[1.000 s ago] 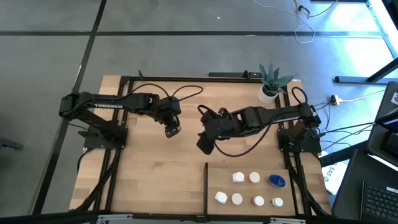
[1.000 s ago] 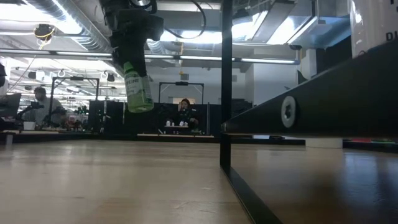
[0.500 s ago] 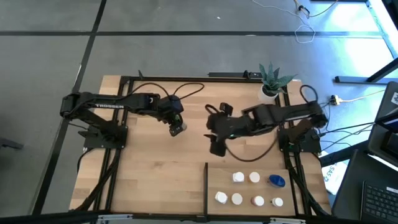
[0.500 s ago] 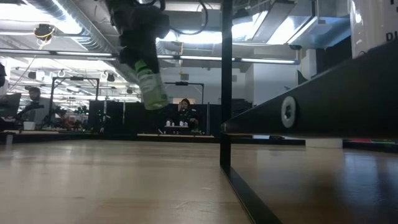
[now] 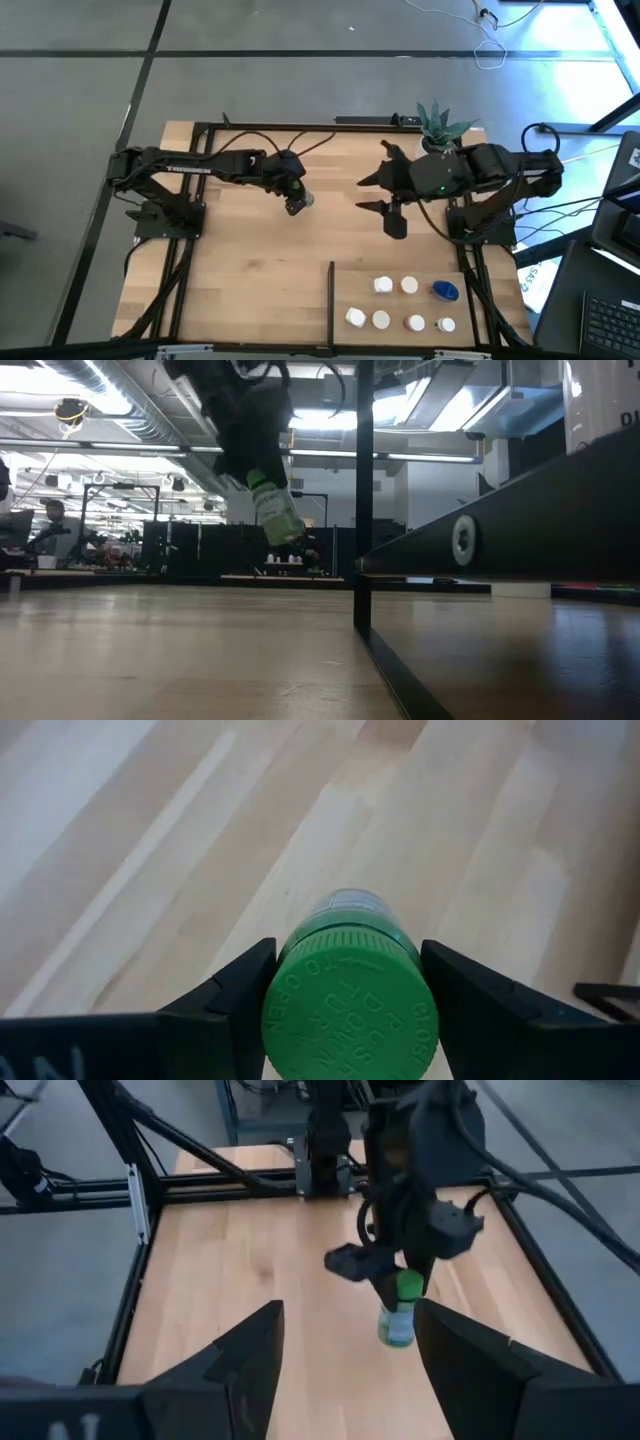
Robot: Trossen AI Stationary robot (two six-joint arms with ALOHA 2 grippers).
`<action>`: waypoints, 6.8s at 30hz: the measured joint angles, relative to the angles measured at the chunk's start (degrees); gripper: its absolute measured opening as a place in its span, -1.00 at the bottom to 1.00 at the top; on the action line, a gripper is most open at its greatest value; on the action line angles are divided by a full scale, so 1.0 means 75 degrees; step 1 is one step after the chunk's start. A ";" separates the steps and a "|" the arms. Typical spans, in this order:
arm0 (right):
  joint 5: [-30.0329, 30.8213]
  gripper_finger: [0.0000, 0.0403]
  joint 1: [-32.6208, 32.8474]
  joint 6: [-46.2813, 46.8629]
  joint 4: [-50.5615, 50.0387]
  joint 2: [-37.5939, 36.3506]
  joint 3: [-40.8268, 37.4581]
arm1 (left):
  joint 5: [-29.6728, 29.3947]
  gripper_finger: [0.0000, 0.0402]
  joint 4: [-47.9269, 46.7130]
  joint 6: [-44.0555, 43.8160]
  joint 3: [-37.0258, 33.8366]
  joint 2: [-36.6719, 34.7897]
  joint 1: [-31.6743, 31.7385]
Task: Pick and place medicine bottles onto shelf by color
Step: Move the green pill bottle from the top to the center, then put the green pill bottle onto the shelf
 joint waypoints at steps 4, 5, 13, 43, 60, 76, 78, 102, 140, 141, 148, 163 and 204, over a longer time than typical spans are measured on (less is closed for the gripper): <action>-0.0027 0.12 0.0000 0.0156 0.1321 -0.0642 -0.1481 | 0.0015 0.04 0.0043 -0.0003 0.0005 0.0354 -0.0003; -0.0098 0.12 -0.0001 0.0190 0.1713 -0.0787 -0.1886 | 0.0015 0.04 0.0085 -0.0006 0.0005 0.0423 -0.0003; -0.0876 0.12 0.0000 0.0147 0.4215 -0.1618 -0.4009 | 0.0017 0.04 -0.0184 -0.0207 0.0005 0.0870 -0.0011; -0.0443 0.12 -0.0383 -0.0238 0.5528 -0.1741 -0.5946 | 0.0105 0.04 -0.1381 -0.1212 -0.0001 0.0868 -0.0261; 0.0475 0.12 -0.0460 -0.0227 0.5445 -0.1741 -0.5946 | 0.0131 0.04 -0.1384 -0.1597 -0.0001 0.0873 -0.0425; -0.0576 0.12 -0.0460 -0.0475 0.5371 -0.1741 -0.5946 | -0.0073 0.04 -0.1382 -0.1599 -0.0001 0.0879 -0.0525; -0.0590 0.12 -0.0455 -0.0522 0.5268 -0.1738 -0.5946 | -0.0073 0.04 -0.1384 -0.1597 -0.0001 0.0879 -0.0525; -0.0586 0.12 -0.0460 -0.0796 0.5059 -0.1733 -0.5946 | -0.0073 0.04 -0.1382 -0.1613 -0.0001 0.0879 -0.0525; -0.0589 0.12 -0.0460 -0.0795 0.5059 -0.1735 -0.5943 | -0.0430 0.08 -0.1667 -0.1343 -0.0004 0.0879 -0.0638; -0.0586 0.12 -0.0460 -0.0793 0.5059 -0.1735 -0.5943 | -0.0473 0.08 -0.1667 -0.1343 -0.0004 0.0879 -0.0663; -0.0586 0.12 -0.0460 -0.0793 0.5059 -0.1735 -0.5943 | -0.0555 0.08 -0.1702 -0.1400 -0.0004 0.0879 -0.0729; -0.0586 0.12 -0.0459 -0.0793 0.5059 -0.1735 -0.5943 | -0.0533 0.30 -0.1789 -0.1559 -0.0004 0.0879 -0.0729; -0.0587 0.12 -0.0460 -0.0793 0.5071 -0.1741 -0.5938 | -0.0807 0.54 -0.2489 -0.0650 -0.0007 -0.2034 -0.0989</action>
